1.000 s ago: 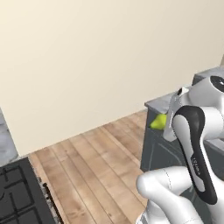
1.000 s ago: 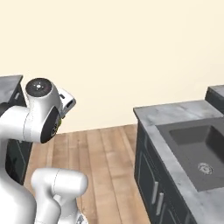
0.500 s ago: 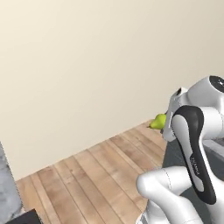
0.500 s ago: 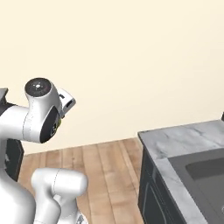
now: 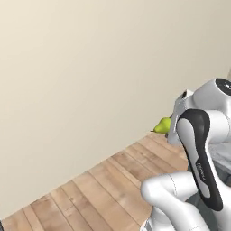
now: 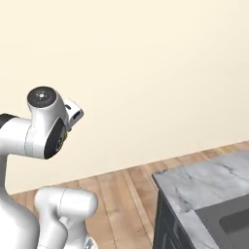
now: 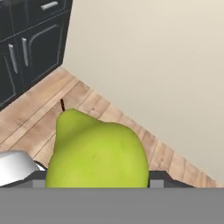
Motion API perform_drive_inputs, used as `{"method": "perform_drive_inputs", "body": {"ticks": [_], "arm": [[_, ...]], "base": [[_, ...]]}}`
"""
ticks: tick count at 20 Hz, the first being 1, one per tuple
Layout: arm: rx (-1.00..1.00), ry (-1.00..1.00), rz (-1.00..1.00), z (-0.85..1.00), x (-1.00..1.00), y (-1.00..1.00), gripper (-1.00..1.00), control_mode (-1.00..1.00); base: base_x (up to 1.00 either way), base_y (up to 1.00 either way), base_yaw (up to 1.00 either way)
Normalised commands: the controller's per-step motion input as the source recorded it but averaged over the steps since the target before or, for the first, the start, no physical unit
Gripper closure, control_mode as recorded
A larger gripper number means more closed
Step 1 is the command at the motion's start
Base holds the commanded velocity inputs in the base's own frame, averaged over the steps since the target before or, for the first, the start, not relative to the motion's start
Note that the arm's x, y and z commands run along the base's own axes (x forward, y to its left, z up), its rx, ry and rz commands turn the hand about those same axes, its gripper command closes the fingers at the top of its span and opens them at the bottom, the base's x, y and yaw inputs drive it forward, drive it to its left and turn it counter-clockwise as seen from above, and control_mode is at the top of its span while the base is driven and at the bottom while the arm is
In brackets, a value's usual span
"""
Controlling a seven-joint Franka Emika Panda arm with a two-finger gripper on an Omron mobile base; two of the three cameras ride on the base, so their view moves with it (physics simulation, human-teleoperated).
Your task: Place the pear in the correct fridge rack based on whether it is a fruit or vegetable. Finally, close the fridge door.
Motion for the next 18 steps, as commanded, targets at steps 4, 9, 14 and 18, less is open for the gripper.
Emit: {"method": "perform_drive_inputs", "body": {"ticks": [4, 9, 14, 18], "arm": [[0.00, 0.00, 0.00, 0.00, 0.00, 0.00, 1.00, 1.00], [0.00, 0.00, 0.00, 0.00, 0.00, 0.00, 1.00, 1.00], [0.00, 0.00, 0.00, 0.00, 0.00, 0.00, 1.00, 1.00], [0.00, 0.00, 0.00, 0.00, 0.00, 0.00, 1.00, 1.00]], "base": [[0.77, 0.00, -0.38], [0.73, 0.00, -0.47], [0.73, 0.07, -0.49], [0.77, 0.31, -0.49]]}}
